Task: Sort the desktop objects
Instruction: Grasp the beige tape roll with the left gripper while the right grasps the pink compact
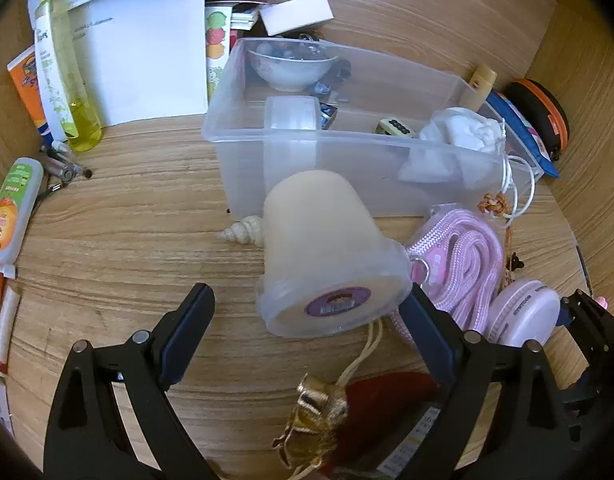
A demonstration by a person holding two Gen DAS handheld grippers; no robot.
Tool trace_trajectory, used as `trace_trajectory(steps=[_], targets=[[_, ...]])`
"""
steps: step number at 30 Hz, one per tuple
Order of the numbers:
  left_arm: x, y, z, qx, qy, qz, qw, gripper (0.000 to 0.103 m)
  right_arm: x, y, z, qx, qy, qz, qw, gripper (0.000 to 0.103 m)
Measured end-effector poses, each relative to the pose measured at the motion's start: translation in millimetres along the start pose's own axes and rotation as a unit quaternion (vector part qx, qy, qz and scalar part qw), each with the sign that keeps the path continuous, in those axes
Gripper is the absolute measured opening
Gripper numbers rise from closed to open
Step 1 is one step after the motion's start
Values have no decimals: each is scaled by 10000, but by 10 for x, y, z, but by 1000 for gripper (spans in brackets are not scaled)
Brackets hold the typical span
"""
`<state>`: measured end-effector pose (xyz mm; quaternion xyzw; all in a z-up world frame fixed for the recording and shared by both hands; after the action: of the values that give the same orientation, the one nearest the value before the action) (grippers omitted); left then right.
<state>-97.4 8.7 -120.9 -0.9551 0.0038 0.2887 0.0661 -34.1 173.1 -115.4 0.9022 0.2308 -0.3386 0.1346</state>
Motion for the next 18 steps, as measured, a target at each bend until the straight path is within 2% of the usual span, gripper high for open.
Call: trace_trajectory(steps=[7, 11, 18], targets=[[-25, -89, 35, 294, 115, -66, 9995, 94, -1, -34, -26, -190, 1, 93, 9998, 63], [-45, -122, 62, 190, 110, -14, 9998, 94, -32, -59, -100, -198, -97, 103, 9997, 63], [-60, 41, 123, 231, 155, -406, 9988, 94, -99, -124, -276, -190, -327, 87, 9992, 63]])
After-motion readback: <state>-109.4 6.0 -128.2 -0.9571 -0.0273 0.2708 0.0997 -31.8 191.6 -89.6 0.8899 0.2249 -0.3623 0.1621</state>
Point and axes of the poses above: each gripper's, at about its wrist camera, not at the fingertips, and z roughly the way its jaws point, y to its left, x to its underside, the point moved 3 cm from there along z, roughly the way its jaws point, and after that the axes turned 2 degrees about -x, right-handed, at the moved point
